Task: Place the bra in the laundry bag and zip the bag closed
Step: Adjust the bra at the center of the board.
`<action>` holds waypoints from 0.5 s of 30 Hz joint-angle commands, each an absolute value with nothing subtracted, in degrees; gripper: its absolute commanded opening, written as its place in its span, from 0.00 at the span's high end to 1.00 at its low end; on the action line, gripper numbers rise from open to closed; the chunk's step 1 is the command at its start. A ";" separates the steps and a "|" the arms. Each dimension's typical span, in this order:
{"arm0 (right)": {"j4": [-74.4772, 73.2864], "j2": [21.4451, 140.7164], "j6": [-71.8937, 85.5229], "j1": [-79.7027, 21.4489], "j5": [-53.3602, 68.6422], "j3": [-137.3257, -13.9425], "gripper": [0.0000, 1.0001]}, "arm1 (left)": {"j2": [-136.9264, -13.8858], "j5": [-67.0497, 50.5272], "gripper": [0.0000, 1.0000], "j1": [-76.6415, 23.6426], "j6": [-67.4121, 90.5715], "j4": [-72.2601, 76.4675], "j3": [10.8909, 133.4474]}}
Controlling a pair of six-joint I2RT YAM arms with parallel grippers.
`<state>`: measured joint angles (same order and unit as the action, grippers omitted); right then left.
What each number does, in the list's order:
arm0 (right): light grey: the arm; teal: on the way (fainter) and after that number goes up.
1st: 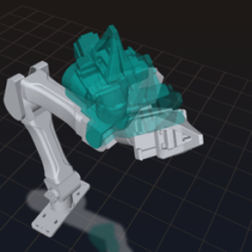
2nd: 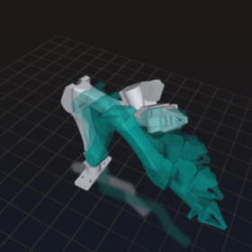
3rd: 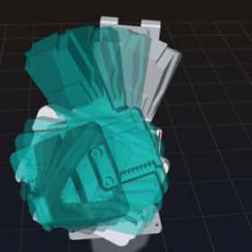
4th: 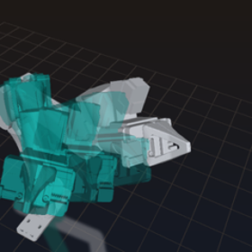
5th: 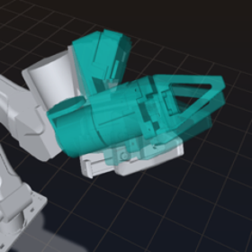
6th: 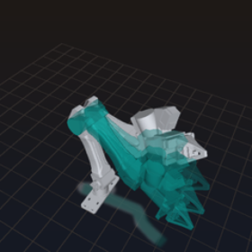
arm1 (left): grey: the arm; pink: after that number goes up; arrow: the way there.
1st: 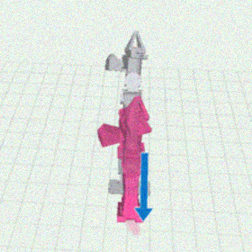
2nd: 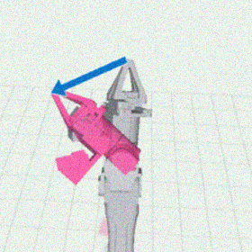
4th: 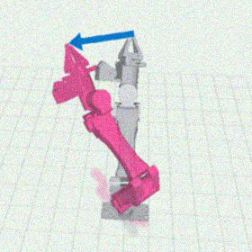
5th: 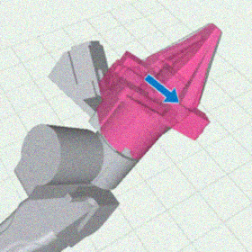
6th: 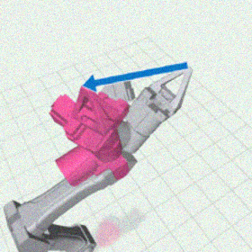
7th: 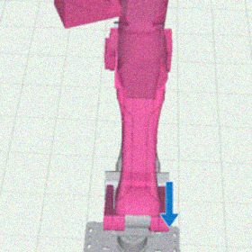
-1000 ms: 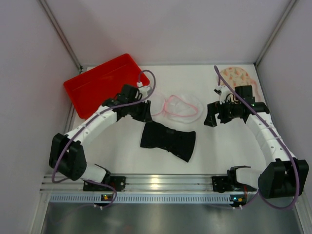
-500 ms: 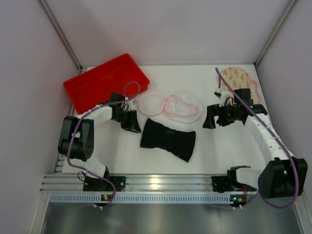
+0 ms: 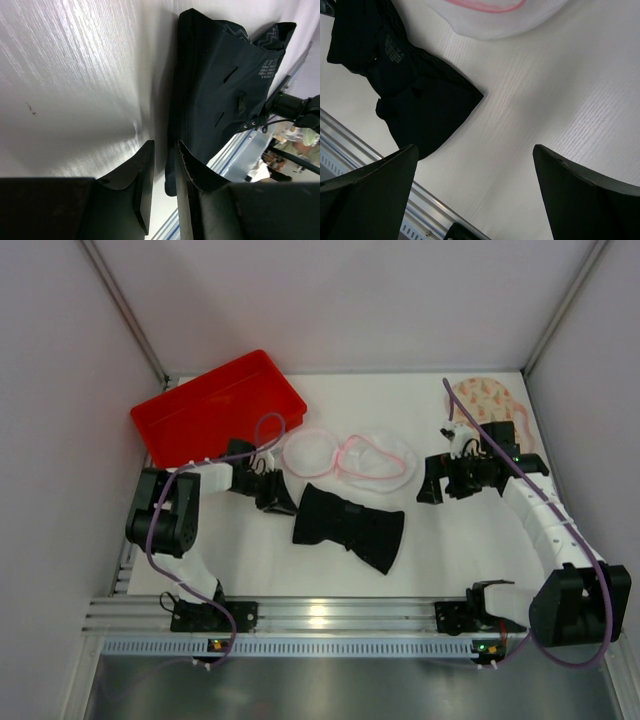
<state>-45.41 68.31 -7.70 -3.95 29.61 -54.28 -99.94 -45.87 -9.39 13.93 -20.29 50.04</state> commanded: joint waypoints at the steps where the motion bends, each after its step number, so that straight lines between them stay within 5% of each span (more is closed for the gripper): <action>1: -43.33 67.59 -7.91 -3.25 29.53 -54.84 0.01 | -100.72 -51.06 0.72 -8.27 15.99 -14.86 48.61; 15: -43.33 67.85 -8.17 -3.25 29.71 -54.93 0.01 | -101.60 -60.03 0.65 -3.16 19.94 -8.18 44.92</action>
<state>-45.41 68.31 -7.75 -3.95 29.61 -54.28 -101.82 -55.22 -3.20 18.35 -13.43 46.19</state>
